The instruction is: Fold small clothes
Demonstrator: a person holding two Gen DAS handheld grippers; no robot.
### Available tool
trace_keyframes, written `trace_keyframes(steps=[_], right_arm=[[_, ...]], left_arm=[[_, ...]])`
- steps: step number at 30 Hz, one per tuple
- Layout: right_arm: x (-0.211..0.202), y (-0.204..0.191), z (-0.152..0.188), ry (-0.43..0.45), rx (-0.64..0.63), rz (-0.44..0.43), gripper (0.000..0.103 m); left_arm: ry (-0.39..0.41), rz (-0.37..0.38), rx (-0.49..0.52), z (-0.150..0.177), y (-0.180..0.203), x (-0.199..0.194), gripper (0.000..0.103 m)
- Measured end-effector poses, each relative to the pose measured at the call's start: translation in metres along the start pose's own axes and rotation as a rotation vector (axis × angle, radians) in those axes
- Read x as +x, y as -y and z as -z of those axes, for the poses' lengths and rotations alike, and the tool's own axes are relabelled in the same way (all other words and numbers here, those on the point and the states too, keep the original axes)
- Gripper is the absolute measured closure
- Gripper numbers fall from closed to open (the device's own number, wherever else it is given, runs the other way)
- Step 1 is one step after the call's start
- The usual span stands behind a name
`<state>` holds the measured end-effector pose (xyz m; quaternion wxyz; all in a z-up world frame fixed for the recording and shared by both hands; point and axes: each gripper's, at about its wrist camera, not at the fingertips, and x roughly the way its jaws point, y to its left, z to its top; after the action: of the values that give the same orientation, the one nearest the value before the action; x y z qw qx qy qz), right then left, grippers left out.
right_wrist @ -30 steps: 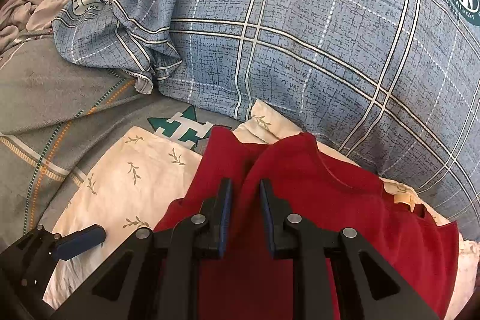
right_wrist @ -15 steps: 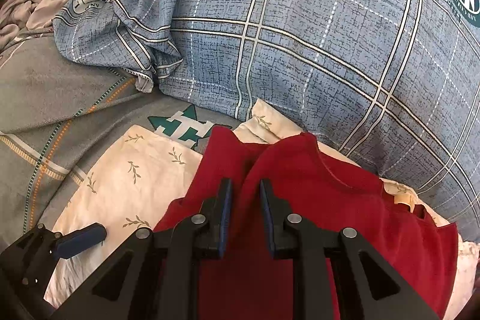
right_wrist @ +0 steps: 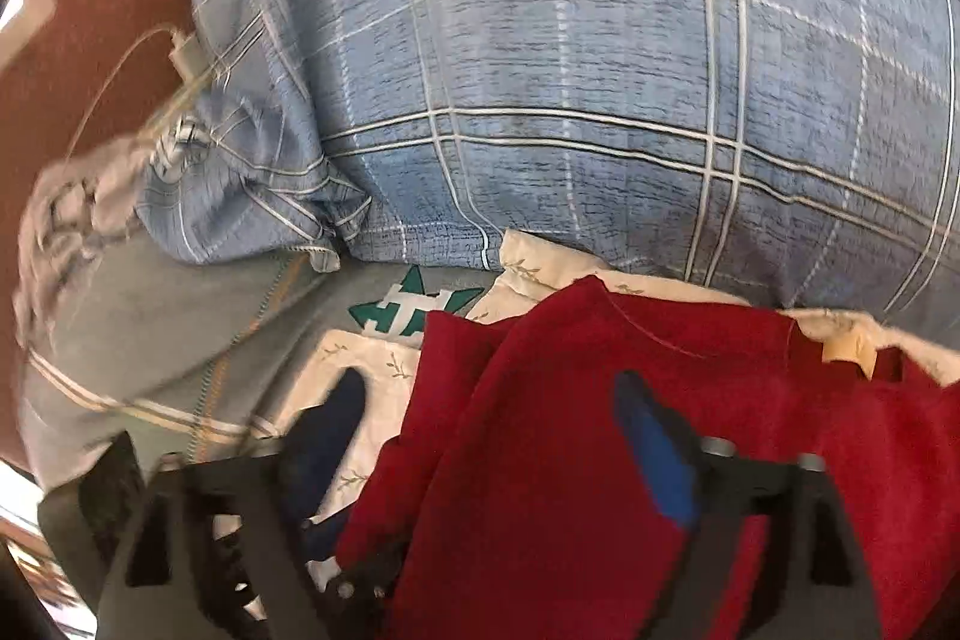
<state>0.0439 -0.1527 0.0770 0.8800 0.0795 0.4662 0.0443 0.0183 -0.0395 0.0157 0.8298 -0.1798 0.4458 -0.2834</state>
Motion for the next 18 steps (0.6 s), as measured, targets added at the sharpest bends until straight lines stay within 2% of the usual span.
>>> trace_keyframes(steps=[2,6,9,11,12,13,14,15,16,17,18], right_arm=[[0.007,0.002,-0.003,-0.066,0.011,-0.012,0.009],[0.035,-0.009,-0.009,-0.175,-0.025,0.066,0.006],[0.056,-0.019,-0.011,-0.217,-0.042,0.059,0.006],[0.067,-0.026,-0.012,-0.235,-0.086,0.085,0.009],[0.069,-0.028,-0.011,-0.221,-0.119,0.12,0.023],[0.069,-0.027,-0.01,-0.206,-0.133,0.145,0.048],[0.067,-0.024,-0.01,-0.198,-0.138,0.157,0.061],[0.064,-0.021,-0.01,-0.191,-0.125,0.138,0.064],[0.059,-0.017,-0.01,-0.177,-0.109,0.11,0.074],[0.054,-0.014,-0.009,-0.163,-0.097,0.083,0.078],[0.046,-0.009,-0.009,-0.141,-0.083,0.058,0.079]], left_arm=[[0.008,0.02,-0.007,-0.001,0.0,-0.003,0.082],[0.036,0.01,0.068,-0.001,0.015,-0.009,0.084],[0.039,0.002,0.109,0.0,0.022,-0.01,0.084],[0.031,-0.003,0.105,0.0,0.02,-0.01,0.084],[0.02,-0.016,0.096,-0.001,0.019,-0.009,0.083],[0.0,-0.049,0.088,-0.002,0.017,-0.008,0.077],[-0.016,-0.067,0.086,-0.003,0.017,-0.007,0.07],[-0.025,-0.077,0.088,-0.002,0.016,-0.007,0.052],[-0.022,-0.096,0.09,0.0,0.016,-0.007,0.038],[-0.014,-0.124,0.087,0.001,0.014,-0.007,0.032],[-0.008,-0.143,0.07,0.003,0.011,-0.006,0.021]])
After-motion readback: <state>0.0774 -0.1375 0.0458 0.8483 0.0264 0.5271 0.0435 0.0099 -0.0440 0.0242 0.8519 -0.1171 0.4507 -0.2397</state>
